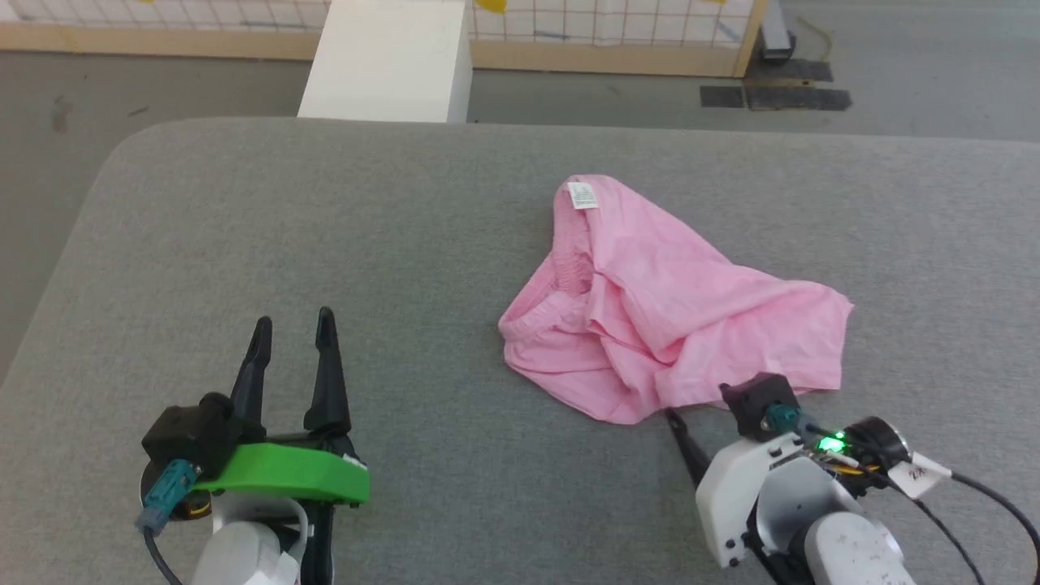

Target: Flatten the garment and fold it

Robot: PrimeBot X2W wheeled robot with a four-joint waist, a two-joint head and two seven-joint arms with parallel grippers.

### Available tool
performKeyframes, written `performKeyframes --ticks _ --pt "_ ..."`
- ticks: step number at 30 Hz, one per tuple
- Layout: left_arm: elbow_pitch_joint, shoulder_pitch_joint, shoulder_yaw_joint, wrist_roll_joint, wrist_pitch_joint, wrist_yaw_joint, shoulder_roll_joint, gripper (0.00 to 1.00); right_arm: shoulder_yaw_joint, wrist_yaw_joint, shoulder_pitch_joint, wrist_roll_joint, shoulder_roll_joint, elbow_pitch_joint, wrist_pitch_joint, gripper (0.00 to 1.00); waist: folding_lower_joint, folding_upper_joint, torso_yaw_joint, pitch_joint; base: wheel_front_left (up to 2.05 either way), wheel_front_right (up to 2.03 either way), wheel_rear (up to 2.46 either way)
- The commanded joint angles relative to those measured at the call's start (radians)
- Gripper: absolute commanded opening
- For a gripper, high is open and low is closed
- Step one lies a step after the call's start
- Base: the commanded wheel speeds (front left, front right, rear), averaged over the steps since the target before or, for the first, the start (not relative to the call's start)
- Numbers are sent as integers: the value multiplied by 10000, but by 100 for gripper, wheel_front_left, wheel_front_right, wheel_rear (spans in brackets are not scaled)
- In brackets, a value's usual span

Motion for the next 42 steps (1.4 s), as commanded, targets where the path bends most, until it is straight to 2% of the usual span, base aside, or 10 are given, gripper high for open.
performKeyframes --ticks 1,2,3,6,15,23,28,29,31,42 --pt "-35 -213 -34 15 -36 -30 -22 100 -82 -15 -285 -153 -17 193 149 100 0 0 196 179 0 0 0" --pt "-45 -240 -51 7 -36 -20 -22 100 -154 -15 -407 -195 -17 329 189 91 0 0 261 238 0 0 0" --pt "-55 -256 -50 -2 -36 -6 -22 100 -186 -15 -497 -196 -16 431 192 50 0 0 298 275 0 0 0" --pt "-54 -260 -10 -22 -36 21 -22 100 -194 -15 -740 -138 -16 744 148 0 0 0 376 353 0 0 0" --pt "18 -193 83 -108 -36 68 -22 100 -1146 -15 -807 380 -16 793 -234 0 0 0 162 214 0 0 0" --pt "-50 -47 91 -132 -36 84 -22 100 -5521 -15 -36 579 -16 -931 -226 0 0 0 -283 65 0 0 0" --pt "-41 -89 74 -112 -36 62 -22 100 -7140 -15 -191 517 -16 -664 106 0 0 0 -519 123 0 0 0" --pt "-30 -110 59 -110 -36 53 -22 100 -7327 -15 -263 527 -16 -554 100 12 0 0 -543 130 0 0 0" --pt "-2 -155 27 -95 -36 33 -22 100 -7683 -15 -452 514 -16 -319 -90 100 0 0 -602 148 0 0 0" --pt "107 -297 -391 -304 -36 -81 -22 100 -6460 -15 58 1416 -16 52 -2461 100 0 0 -726 154 0 0 0"
